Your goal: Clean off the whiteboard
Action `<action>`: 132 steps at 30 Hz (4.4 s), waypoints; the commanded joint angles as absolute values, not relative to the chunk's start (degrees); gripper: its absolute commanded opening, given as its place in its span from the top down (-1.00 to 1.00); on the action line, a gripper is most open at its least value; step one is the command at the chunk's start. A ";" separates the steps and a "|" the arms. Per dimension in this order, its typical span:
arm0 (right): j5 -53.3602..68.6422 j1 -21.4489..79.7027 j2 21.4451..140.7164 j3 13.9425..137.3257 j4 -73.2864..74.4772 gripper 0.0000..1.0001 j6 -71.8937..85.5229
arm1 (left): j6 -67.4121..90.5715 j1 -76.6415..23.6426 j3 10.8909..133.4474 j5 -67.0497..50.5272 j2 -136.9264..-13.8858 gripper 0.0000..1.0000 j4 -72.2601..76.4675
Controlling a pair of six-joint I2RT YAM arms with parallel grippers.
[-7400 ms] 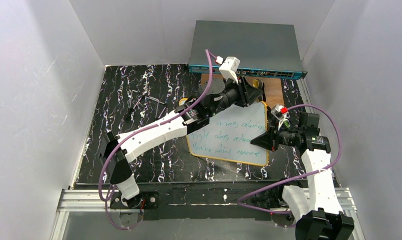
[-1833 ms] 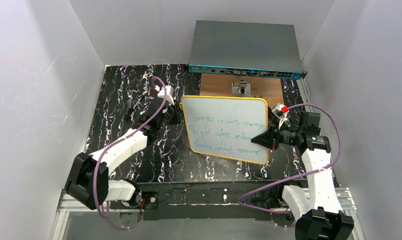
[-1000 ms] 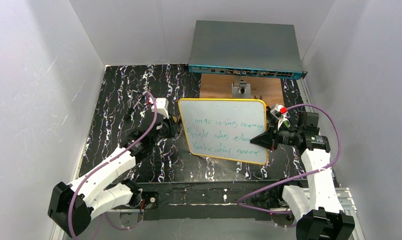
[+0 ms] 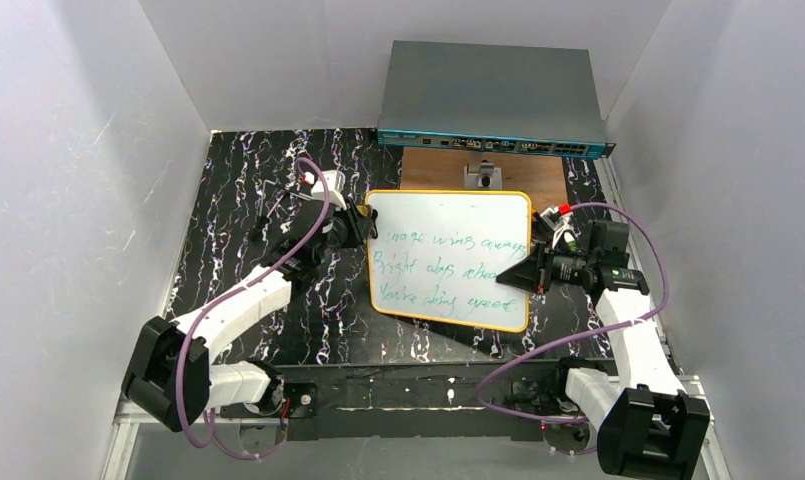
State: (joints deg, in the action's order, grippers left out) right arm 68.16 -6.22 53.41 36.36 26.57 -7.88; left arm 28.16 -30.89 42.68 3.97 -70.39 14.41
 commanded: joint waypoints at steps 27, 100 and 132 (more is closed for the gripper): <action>72.66 -2.76 52.91 40.44 17.76 0.97 -2.11 | 28.50 -29.62 37.93 -4.95 -49.78 1.00 3.63; 68.39 -1.83 55.80 40.48 22.46 0.97 -7.45 | 22.56 -34.34 57.48 -11.61 -83.44 1.00 6.34; 68.85 -2.11 54.84 40.87 23.73 0.97 -9.23 | 24.61 -35.33 65.27 6.82 -86.08 1.00 -10.08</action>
